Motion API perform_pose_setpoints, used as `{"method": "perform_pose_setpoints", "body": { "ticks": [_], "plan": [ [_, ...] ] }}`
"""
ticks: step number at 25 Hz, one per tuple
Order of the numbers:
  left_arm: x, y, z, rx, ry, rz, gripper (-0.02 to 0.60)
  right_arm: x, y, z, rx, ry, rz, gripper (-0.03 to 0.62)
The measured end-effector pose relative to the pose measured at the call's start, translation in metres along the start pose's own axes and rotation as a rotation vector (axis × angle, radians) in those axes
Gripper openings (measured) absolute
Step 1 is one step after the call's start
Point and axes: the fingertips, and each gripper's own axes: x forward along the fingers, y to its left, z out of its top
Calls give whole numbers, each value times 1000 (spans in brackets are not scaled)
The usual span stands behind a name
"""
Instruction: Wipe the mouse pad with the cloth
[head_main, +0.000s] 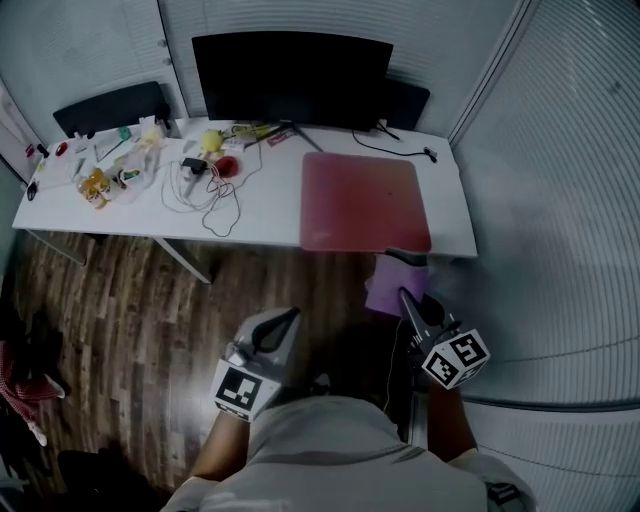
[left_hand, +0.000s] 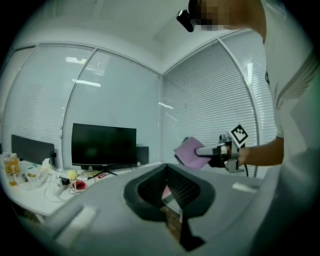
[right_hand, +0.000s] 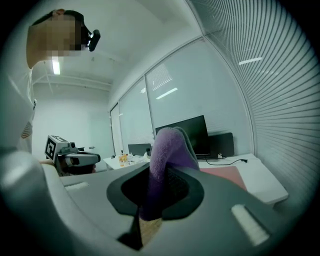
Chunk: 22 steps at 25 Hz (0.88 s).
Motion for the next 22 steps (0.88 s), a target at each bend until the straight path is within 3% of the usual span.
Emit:
{"method": "perform_pose_setpoints", "body": {
  "ticks": [9, 13, 17, 22],
  "plan": [
    [59, 14, -10, -14, 28, -33, 3, 16, -57, -25, 98, 12, -56, 43],
    [84, 36, -19, -22, 36, -87, 3, 40, -67, -17, 73, 8, -81, 43],
    [118, 77, -7, -42, -2, -119, 3, 76, -91, -6, 51, 24, -114, 43],
    [146, 161, 2, -53, -25, -126, 3, 159, -104, 15, 32, 56, -132, 43]
  ]
}}
